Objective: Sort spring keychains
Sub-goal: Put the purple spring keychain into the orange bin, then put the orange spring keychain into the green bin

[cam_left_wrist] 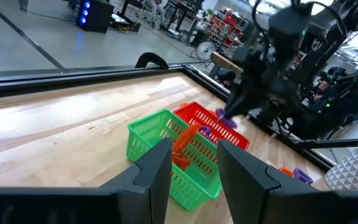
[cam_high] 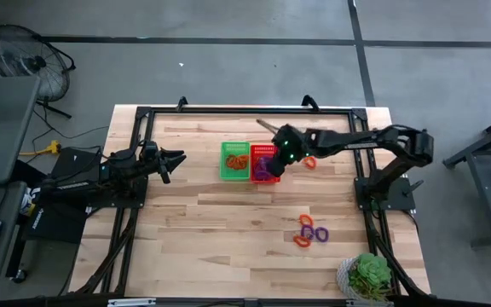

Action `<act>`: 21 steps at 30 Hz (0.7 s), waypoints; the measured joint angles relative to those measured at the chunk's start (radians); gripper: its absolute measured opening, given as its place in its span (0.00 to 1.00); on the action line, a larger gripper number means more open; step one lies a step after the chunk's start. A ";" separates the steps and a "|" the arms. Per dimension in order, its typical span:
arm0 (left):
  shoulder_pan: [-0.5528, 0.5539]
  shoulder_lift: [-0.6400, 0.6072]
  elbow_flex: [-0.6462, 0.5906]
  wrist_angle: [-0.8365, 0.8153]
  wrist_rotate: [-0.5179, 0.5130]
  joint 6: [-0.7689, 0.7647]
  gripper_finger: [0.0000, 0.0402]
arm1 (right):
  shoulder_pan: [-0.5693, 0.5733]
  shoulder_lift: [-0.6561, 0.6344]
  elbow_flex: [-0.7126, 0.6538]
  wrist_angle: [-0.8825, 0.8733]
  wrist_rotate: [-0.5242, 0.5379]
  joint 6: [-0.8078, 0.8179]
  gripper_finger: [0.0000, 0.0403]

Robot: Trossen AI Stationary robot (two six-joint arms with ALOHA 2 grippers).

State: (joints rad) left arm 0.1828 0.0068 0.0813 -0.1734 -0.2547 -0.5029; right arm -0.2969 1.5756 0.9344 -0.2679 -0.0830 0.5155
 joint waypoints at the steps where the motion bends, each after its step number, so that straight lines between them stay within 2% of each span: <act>1: 0.000 0.000 0.000 0.000 0.000 0.000 0.31 | 0.009 0.016 0.000 0.000 0.013 0.000 0.03; 8: 0.000 0.000 0.000 0.000 0.000 0.000 0.31 | 0.041 0.081 0.000 -0.002 0.058 0.016 0.06; 14: 0.000 0.000 0.000 0.000 0.000 0.000 0.31 | 0.040 0.076 0.000 -0.005 0.097 0.055 0.23; 21: 0.000 0.000 0.000 0.000 0.000 0.000 0.31 | 0.011 0.063 0.000 -0.004 0.031 0.115 0.40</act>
State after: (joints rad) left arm 0.1829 0.0070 0.0811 -0.1734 -0.2550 -0.5026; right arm -0.2860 1.6387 0.9344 -0.2715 -0.0520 0.6303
